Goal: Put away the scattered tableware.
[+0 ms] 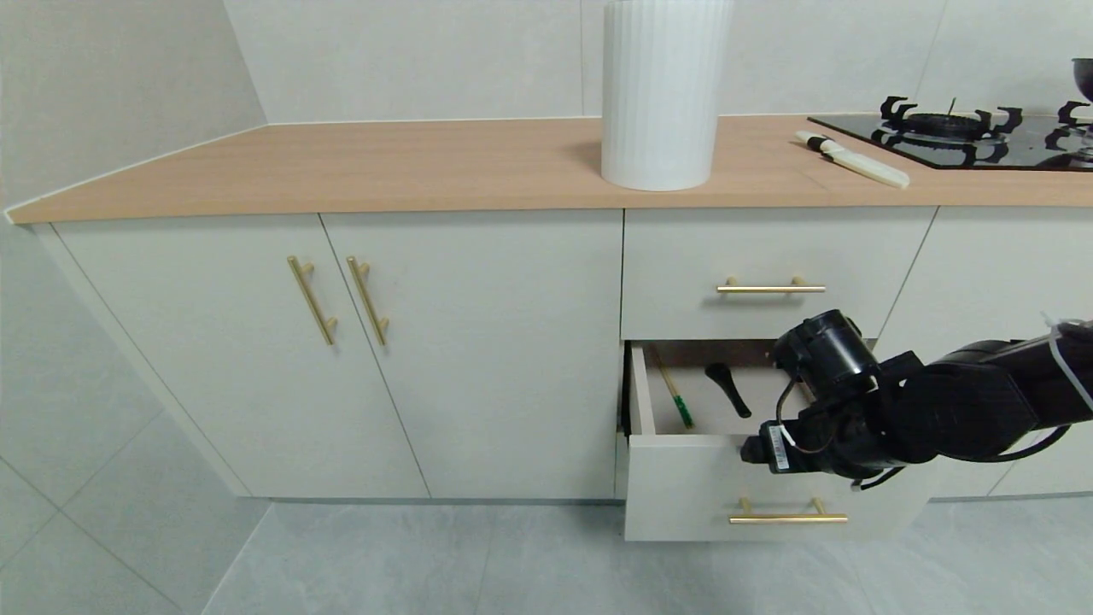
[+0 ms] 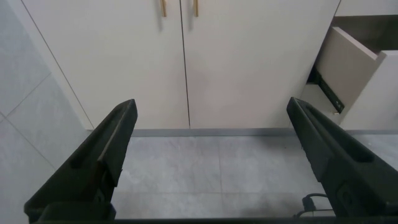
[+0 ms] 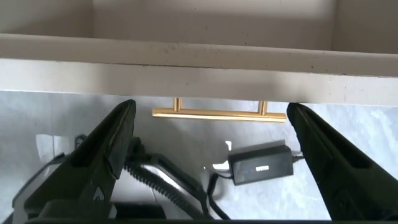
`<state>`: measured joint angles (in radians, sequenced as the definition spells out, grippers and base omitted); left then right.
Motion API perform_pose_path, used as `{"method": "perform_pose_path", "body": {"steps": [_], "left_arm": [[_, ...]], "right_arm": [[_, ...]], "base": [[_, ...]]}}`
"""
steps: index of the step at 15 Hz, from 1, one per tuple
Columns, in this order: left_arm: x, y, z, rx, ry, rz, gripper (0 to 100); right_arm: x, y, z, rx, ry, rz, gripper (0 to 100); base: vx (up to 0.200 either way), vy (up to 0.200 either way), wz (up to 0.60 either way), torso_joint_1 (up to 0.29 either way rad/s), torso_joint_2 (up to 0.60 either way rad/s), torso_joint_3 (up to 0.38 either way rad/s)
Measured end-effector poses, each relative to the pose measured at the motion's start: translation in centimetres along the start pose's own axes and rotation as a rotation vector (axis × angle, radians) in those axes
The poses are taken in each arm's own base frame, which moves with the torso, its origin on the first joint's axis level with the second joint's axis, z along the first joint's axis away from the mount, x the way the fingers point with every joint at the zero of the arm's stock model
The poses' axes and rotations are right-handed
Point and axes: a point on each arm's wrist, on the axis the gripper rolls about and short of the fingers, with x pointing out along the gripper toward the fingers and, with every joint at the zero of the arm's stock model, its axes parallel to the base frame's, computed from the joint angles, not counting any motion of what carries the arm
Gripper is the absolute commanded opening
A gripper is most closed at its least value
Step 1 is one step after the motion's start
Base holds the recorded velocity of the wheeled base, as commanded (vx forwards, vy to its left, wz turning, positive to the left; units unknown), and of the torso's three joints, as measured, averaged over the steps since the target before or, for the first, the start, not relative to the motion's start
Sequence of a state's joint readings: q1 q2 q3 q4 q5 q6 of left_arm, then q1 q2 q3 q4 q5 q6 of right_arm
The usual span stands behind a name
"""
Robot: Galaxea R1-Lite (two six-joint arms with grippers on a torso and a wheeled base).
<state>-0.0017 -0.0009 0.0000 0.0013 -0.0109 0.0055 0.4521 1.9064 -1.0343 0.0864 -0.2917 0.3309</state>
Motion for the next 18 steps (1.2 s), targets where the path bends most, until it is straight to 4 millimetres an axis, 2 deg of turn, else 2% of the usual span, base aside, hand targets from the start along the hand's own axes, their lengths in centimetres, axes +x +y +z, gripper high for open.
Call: {"method": "perform_pose_path", "body": {"steps": [6,12,18], "left_arm": [[0.0,0.0,0.0,0.000,0.000,0.000,100],[0.0,0.0,0.0,0.000,0.001,0.000,100],[0.0,0.0,0.0,0.000,0.000,0.000,100]], "right_arm": [[1.3,-0.6,1.0,0.042,-0.052,-0.005,100],[4.4,-1.7,2.4,0.123,-0.170,-0.012,100],[6.9,-2.1,2.7,0.162,-0.234,-0.014,100]], "base": [[0.000,0.000,0.00,0.000,0.00,0.000],[0.000,0.000,0.00,0.000,0.00,0.000],[0.000,0.000,0.00,0.000,0.00,0.000]]}}
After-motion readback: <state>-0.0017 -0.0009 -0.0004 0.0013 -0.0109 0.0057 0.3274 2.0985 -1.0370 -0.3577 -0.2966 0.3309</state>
